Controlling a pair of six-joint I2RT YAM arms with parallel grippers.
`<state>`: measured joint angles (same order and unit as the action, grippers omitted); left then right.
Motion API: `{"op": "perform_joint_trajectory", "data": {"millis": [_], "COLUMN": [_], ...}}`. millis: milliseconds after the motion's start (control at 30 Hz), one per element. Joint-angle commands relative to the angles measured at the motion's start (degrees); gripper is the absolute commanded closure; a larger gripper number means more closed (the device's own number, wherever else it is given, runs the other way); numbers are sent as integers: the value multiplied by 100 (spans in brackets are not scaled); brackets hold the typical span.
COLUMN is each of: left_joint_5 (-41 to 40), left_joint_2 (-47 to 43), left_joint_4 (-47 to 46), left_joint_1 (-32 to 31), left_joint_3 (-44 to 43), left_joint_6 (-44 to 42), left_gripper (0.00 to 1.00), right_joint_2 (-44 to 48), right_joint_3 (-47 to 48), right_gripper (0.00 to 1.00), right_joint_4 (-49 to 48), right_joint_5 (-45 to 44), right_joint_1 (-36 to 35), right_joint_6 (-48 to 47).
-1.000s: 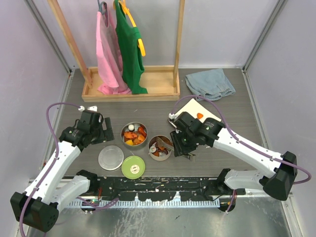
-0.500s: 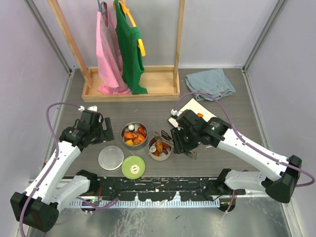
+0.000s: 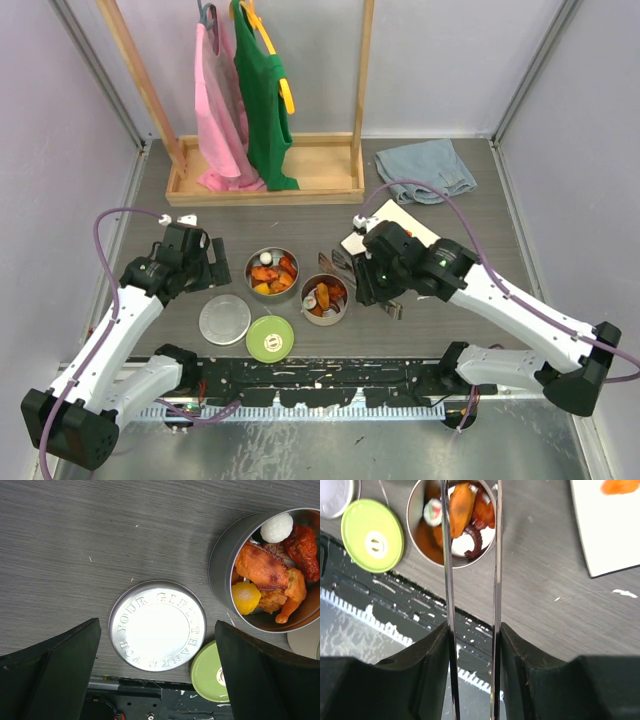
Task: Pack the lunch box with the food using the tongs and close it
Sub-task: Place the fake food in the packing box.
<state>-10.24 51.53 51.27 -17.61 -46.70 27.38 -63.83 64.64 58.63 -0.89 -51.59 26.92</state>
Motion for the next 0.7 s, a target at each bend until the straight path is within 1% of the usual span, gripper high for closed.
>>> {"op": "perform_joint_trajectory", "data": {"millis": [0, 67, 167, 267, 367, 467, 667], "left_joint_5": [-13, -15, -5, 2, -3, -4, -14], "left_joint_2": [-36, -30, -34, -33, -46, -58, -64], "left_joint_4": [-78, -79, -79, -81, -82, -79, -81], "left_joint_1": [16, 13, 17, 12, 15, 15, 18], "left_joint_3": [-102, -103, -102, -103, -103, -94, -94], "left_joint_6": [-57, -57, -53, -55, -57, -57, -57], "left_gripper": [2, 2, 2, 2, 2, 2, 2], "right_joint_2": [481, 523, 573, 682, 748, 629, 387], "right_joint_3": [356, 350, 238, 26, -179, -347, -516], "right_gripper": [54, 53, 53, 53, 52, 51, 50], "right_joint_4": [-110, 19, 226, 251, 202, 249, 362], "right_joint_5": [-1080, -1544, -1788, -1606, -949, -801, -863], "right_joint_1": [18, 98, 424, 1101, 1601, 1710, 1705], "right_joint_6": [92, 231, 387, 339, 85, 26, 17]}}
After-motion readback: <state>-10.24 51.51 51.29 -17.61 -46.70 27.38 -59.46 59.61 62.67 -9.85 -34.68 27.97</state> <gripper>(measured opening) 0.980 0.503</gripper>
